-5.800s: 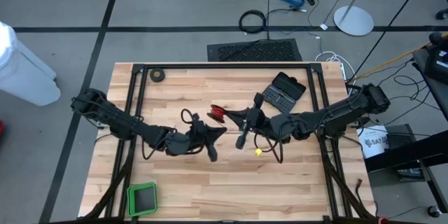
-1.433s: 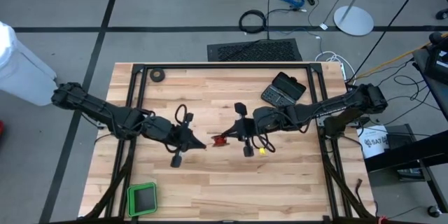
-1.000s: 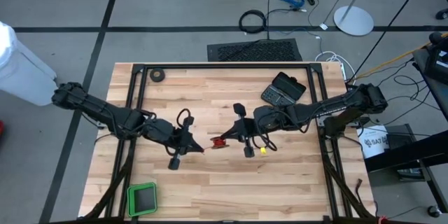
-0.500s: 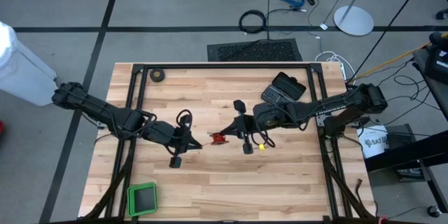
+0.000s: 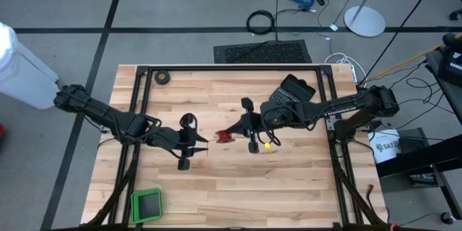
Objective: Coil cords
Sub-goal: Coil the red wire into the spool
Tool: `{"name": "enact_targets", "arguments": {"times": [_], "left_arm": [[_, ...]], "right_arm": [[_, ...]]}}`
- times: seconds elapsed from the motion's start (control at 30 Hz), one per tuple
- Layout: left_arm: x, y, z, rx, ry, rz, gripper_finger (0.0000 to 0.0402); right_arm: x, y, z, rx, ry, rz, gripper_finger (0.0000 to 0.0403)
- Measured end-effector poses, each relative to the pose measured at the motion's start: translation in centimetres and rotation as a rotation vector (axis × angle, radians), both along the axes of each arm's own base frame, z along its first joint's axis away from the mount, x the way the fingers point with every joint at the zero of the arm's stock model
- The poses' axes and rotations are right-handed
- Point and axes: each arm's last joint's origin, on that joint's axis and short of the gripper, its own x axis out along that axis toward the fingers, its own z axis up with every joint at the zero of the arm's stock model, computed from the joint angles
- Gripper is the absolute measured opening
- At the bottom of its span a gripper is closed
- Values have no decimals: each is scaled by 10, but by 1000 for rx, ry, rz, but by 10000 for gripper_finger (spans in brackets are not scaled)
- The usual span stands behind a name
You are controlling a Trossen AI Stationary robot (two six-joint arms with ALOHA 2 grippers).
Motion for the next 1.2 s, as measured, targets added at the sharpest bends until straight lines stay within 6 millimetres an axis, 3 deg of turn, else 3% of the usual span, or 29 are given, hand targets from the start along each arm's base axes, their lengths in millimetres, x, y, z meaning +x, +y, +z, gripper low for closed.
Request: {"name": "enact_targets", "arguments": {"times": [0.9, 1.2], "left_arm": [[-4, 6, -7, 13, 1, 262, 126], [-7, -1, -5, 27, -37, 294, 54]], "right_arm": [[1, 0, 3, -3, -36, 2, 0], [1, 0, 3, -1, -35, 1, 0]]}}
